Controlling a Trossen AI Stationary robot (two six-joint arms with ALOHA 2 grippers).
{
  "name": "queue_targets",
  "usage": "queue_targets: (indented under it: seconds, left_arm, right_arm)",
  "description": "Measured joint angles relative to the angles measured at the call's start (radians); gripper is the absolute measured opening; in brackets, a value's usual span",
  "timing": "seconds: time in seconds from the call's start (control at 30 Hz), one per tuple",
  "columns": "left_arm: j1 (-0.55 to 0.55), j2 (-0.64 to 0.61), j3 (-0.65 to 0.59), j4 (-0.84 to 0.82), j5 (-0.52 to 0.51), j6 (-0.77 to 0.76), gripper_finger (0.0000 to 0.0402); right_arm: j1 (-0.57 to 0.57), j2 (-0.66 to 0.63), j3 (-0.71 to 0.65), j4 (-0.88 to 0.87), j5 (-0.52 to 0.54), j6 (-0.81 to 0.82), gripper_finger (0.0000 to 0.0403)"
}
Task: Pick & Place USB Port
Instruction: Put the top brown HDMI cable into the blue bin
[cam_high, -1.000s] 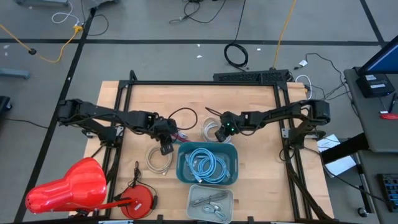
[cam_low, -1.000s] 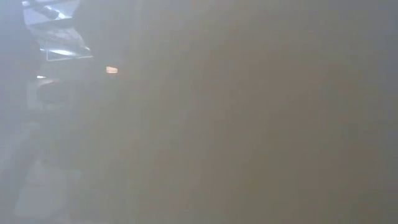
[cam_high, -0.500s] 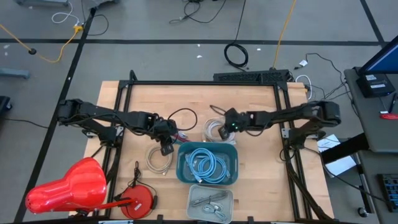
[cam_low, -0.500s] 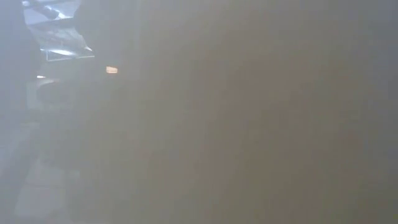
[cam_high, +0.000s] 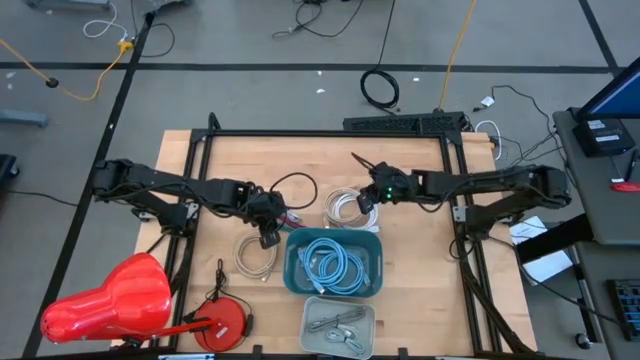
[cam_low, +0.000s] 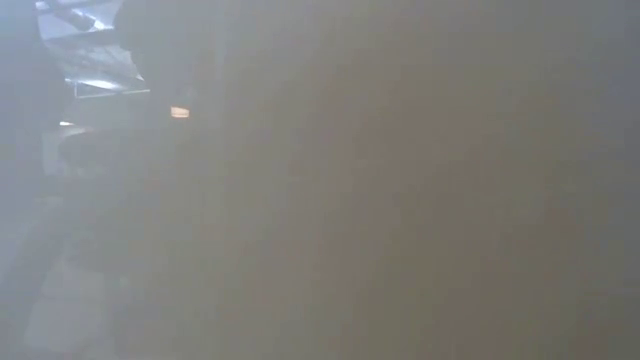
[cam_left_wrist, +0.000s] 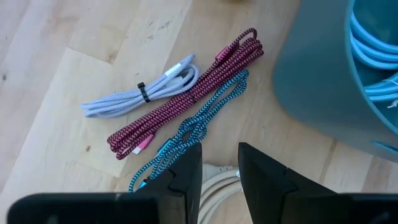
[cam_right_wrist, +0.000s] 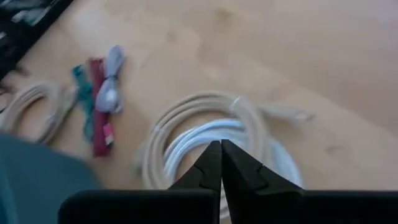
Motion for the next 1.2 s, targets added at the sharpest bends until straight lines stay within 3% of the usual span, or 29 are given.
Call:
queue_targets:
  seconds: [0.2, 0.53, 0.7, 0.87, 1.2]
  left_arm:
    - [0.000, 0.000, 0.000, 0.001, -0.010, 0.001, 0.0106]
    - [-0.002, 0.000, 0.000, 0.048, -0.050, -0.014, 0.0106]
    - [-0.002, 0.000, 0.000, 0.053, -0.052, -0.012, 0.0106]
    - [-0.002, 0.000, 0.000, 0.050, -0.052, -0.010, 0.0106]
    - [-0.011, 0.000, 0.000, 0.039, -0.051, 0.011, 0.0106]
  right_arm:
    - [-0.045, 0.020, 0.000, 0.020, -0.212, -0.047, 0.0025]
    - [-0.084, 0.074, -0.002, -0.073, -0.338, -0.076, 0.0171]
    - [-0.090, 0.110, 0.002, -0.060, -0.357, -0.079, 0.0220]
    - [-0.093, 0.164, 0.001, -0.052, -0.353, -0.080, 0.0230]
    - [-0.093, 0.270, 0.001, -0.015, -0.316, -0.095, 0.0197]
